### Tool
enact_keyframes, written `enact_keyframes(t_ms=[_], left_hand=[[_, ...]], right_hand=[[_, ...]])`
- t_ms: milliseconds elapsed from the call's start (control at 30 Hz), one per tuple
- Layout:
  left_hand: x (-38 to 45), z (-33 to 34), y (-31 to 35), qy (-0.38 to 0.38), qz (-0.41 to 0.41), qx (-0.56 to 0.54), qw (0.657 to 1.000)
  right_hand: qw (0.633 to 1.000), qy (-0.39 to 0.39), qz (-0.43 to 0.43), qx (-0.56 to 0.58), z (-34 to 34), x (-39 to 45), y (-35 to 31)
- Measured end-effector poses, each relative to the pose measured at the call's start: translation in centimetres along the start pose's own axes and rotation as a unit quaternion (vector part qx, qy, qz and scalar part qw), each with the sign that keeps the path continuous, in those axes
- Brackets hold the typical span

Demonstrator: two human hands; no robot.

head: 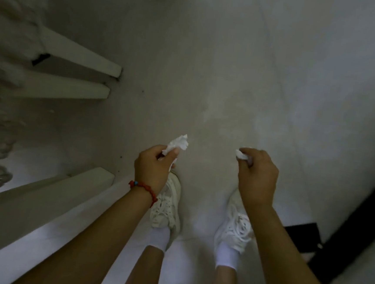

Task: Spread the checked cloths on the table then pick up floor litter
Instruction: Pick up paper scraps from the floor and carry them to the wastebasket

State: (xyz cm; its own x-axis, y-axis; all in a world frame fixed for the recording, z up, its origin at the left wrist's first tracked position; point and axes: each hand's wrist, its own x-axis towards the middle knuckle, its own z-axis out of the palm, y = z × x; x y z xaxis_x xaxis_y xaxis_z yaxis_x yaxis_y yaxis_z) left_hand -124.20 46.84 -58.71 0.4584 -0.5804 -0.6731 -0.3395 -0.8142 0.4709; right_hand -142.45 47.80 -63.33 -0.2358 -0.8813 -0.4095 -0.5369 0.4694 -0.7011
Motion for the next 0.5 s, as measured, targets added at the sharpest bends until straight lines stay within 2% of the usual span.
enact_keyframes(t_ms=[67,267,500], left_hand=[[-2.6,-0.6,3.3,-0.009,0.01,-0.015,1.0],[-12.1,-3.6,13.6,-0.038,0.062,-0.027,0.997],[-21.0,-8.3,22.9,-0.011,0.148,-0.04,0.988]], right_hand=[[0.999,0.023,0.03,0.027,-3.9,-1.2,-2.2],[0.993,0.095,0.035,0.053,-15.7,-4.3,-10.5],[0.981,0.159,0.029,0.109,-27.1,-7.5,-18.1]])
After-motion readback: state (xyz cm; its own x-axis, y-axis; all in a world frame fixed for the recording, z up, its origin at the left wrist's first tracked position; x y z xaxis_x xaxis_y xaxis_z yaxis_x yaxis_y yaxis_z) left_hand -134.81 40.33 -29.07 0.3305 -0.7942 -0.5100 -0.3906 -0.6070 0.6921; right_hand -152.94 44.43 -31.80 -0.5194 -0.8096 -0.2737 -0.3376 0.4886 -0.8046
